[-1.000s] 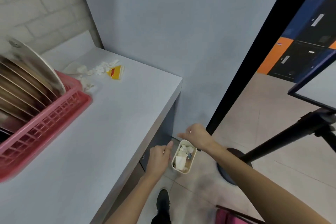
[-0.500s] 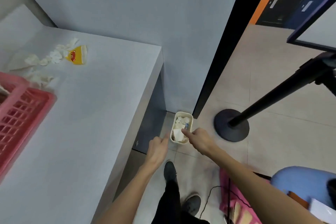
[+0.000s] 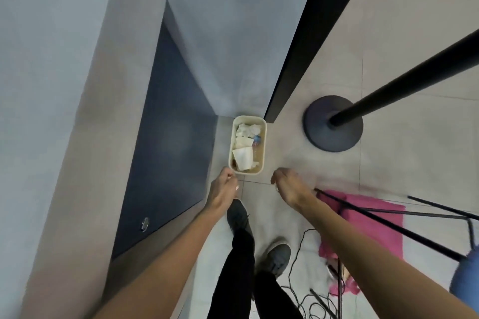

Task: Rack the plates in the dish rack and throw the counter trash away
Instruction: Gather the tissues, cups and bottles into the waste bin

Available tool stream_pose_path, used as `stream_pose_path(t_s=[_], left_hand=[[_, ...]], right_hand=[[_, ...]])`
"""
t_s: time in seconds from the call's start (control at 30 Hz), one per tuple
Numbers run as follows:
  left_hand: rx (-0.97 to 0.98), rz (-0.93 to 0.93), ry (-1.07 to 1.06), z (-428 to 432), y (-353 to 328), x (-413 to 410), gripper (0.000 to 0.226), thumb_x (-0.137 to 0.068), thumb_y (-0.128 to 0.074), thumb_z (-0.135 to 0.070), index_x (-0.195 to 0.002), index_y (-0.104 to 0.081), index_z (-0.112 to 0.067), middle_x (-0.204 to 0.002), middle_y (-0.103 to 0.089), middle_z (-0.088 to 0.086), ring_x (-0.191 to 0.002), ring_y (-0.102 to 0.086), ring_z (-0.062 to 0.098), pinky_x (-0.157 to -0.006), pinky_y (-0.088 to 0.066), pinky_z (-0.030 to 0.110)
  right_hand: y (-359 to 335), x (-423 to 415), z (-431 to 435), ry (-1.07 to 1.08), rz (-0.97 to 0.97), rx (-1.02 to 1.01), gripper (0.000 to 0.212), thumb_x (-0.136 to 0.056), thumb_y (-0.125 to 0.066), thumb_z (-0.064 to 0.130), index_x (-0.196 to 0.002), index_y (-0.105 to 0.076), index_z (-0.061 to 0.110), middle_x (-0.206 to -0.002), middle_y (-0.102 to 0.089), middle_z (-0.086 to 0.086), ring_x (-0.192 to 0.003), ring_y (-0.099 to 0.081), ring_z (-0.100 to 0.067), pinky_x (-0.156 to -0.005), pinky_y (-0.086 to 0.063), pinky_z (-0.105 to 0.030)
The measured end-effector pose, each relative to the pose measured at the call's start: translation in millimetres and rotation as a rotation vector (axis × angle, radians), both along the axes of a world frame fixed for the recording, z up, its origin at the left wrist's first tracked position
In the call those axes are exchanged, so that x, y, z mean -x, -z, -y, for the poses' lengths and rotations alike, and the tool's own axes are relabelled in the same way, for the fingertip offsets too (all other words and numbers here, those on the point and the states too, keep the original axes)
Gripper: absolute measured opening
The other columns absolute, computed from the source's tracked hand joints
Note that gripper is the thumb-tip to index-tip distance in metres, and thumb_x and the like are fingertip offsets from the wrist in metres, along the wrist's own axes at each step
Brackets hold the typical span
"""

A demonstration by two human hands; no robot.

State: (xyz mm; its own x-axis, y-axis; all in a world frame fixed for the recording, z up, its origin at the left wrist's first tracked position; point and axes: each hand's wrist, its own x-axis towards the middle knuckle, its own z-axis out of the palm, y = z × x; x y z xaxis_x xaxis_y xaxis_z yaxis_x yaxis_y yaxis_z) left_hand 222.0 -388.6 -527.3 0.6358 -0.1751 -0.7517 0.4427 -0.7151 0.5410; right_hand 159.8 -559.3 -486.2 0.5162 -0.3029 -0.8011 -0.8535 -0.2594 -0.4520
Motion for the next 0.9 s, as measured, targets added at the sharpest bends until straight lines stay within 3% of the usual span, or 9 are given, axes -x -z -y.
stream_pose_path(t_s=[0.07, 0.13, 0.23, 0.37, 0.47, 0.6, 0.73, 0.8, 0.9], left_hand=[[0.01, 0.004, -0.021, 7, 40, -15, 0.023, -0.092, -0.048, -0.008, -0.078, -0.045, -0.026, -0.08, -0.055, -0.002, -0.07, -0.049, 0.017, -0.06, -0.04, 0.031], [0.041, -0.014, -0.023, 14, 71, -25, 0.023, -0.09, -0.052, -0.007, -0.079, -0.047, -0.026, -0.087, -0.056, -0.003, -0.079, -0.054, 0.02, -0.068, -0.046, 0.033], [0.063, 0.015, -0.014, 21, 134, -33, 0.026, -0.084, -0.05, 0.0, -0.08, -0.051, -0.026, -0.096, -0.059, -0.001, -0.09, -0.056, 0.024, -0.067, -0.046, 0.031], [0.029, 0.119, 0.009, 21, 203, -46, 0.02, -0.089, -0.055, 0.001, -0.098, -0.056, -0.016, -0.113, -0.06, 0.008, -0.102, -0.056, 0.024, -0.066, -0.045, 0.018], [0.025, 0.205, 0.051, 26, 244, -49, 0.022, -0.093, -0.052, 0.001, -0.108, -0.056, -0.015, -0.121, -0.056, 0.009, -0.108, -0.054, 0.025, -0.082, -0.051, 0.029], [0.042, 0.254, 0.096, 32, 273, -53, 0.034, -0.094, -0.052, -0.001, -0.126, -0.05, -0.012, -0.134, -0.045, 0.007, -0.117, -0.048, 0.021, -0.092, -0.042, 0.024], [0.07, 0.283, 0.12, 32, 281, -45, 0.059, -0.087, -0.062, -0.007, -0.139, -0.036, -0.013, -0.147, -0.026, 0.0, -0.128, -0.042, 0.023, -0.105, -0.044, 0.035], [0.019, 0.273, 0.149, 30, 278, -41, 0.062, -0.087, -0.061, -0.006, -0.142, -0.035, -0.016, -0.152, -0.022, -0.003, -0.132, -0.041, 0.023, -0.106, -0.044, 0.036], [-0.013, 0.282, 0.142, 24, 261, -31, 0.059, -0.087, -0.062, -0.005, -0.141, -0.04, -0.016, -0.148, -0.029, -0.004, -0.127, -0.047, 0.02, -0.093, -0.043, 0.024]], right_hand=[[38, -25, 7, -0.052, 0.021, -0.016, 0.03, -0.099, -0.038, 0.014, -0.115, -0.059, -0.001, -0.119, -0.059, -0.019, -0.107, -0.056, -0.034, -0.091, -0.046, -0.037], [67, -41, 9, -0.154, 0.013, 0.012, 0.029, -0.098, -0.041, 0.017, -0.113, -0.059, 0.001, -0.116, -0.062, -0.019, -0.103, -0.058, -0.035, -0.088, -0.049, -0.039], [134, -51, 10, -0.258, 0.013, 0.08, 0.025, -0.093, -0.049, 0.015, -0.113, -0.063, 0.007, -0.118, -0.062, -0.015, -0.103, -0.058, -0.031, -0.081, -0.046, -0.032], [201, -55, 5, -0.259, 0.054, 0.125, 0.025, -0.091, -0.057, 0.012, -0.114, -0.064, 0.009, -0.118, -0.06, -0.012, -0.096, -0.055, -0.027, -0.075, -0.036, -0.023], [236, -57, 6, -0.245, 0.058, 0.108, 0.027, -0.092, -0.058, 0.014, -0.119, -0.061, 0.01, -0.118, -0.056, -0.013, -0.091, -0.051, -0.025, -0.074, -0.037, -0.024], [266, -65, 9, -0.276, 0.044, 0.054, 0.042, -0.09, -0.063, 0.019, -0.13, -0.053, 0.013, -0.129, -0.051, -0.015, -0.114, -0.052, -0.031, -0.081, -0.037, -0.024], [278, -69, 15, -0.314, -0.05, -0.042, 0.074, -0.089, -0.067, 0.029, -0.15, -0.028, 0.017, -0.142, -0.041, -0.013, -0.125, -0.047, -0.031, -0.095, -0.039, -0.031], [273, -68, 17, -0.323, -0.046, -0.046, 0.072, -0.09, -0.066, 0.027, -0.151, -0.027, 0.018, -0.143, -0.042, -0.012, -0.126, -0.047, -0.031, -0.098, -0.039, -0.033], [257, -60, 20, -0.355, -0.039, 0.024, 0.06, -0.092, -0.063, 0.022, -0.146, -0.039, 0.017, -0.142, -0.046, -0.012, -0.127, -0.047, -0.029, -0.096, -0.039, -0.03]])
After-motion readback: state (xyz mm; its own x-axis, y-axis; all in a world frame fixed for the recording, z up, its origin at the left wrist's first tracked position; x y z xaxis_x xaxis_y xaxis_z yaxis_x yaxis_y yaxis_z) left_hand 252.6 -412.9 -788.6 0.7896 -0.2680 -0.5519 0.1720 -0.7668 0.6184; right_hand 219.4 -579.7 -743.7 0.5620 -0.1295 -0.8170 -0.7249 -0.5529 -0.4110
